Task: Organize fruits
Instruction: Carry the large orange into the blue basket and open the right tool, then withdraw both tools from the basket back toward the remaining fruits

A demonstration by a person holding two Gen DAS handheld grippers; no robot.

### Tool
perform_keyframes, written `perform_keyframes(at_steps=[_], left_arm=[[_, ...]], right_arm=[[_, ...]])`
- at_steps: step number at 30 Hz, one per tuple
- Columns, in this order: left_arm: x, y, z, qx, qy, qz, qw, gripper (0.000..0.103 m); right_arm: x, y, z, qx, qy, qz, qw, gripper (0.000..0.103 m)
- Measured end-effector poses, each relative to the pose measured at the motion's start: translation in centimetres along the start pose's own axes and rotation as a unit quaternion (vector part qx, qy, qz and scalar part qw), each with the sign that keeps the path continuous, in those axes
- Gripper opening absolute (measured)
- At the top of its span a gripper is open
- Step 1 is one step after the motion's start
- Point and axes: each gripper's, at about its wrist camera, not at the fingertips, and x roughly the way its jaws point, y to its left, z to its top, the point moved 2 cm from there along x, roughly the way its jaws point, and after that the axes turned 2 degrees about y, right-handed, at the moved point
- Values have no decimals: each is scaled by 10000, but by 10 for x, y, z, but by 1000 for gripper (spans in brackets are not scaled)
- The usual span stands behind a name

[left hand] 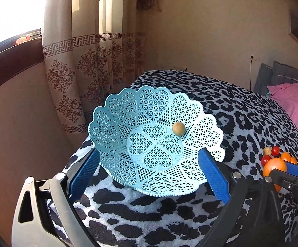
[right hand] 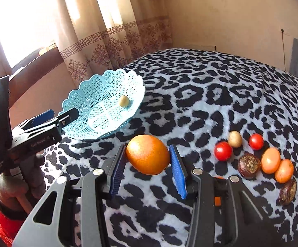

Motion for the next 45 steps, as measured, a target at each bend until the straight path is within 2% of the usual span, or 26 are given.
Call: perform_keyframes(at_steps=[9, 18, 25, 32, 40, 42, 45], left_arm=[[-17, 22, 11, -239, -226, 286, 9991, 100], [-19, 44, 14, -600, -219, 443, 9970, 100], [-27, 50, 10, -737, -423, 702, 9939, 100], [-24, 53, 9, -860, -233, 756, 9931, 100], [-29, 49, 9, -733, -294, 798, 9937, 100], [-29, 46, 8, -717, -291, 782, 9939, 100], [-31, 44, 8, -696, -320, 766, 9941, 100]], right_arm=[[37, 41, 37, -217, -46, 464, 9987, 43], [65, 63, 49, -256, 119, 760, 9967, 43], [63, 63, 48, -263, -14, 628, 9977, 44], [44, 59, 45, -227, -258, 489, 9982, 45], [21, 42, 37, 75, -697, 224, 9973, 73], [19, 37, 34, 133, -745, 134, 9970, 73], [14, 29, 28, 230, -845, -1, 9962, 80]])
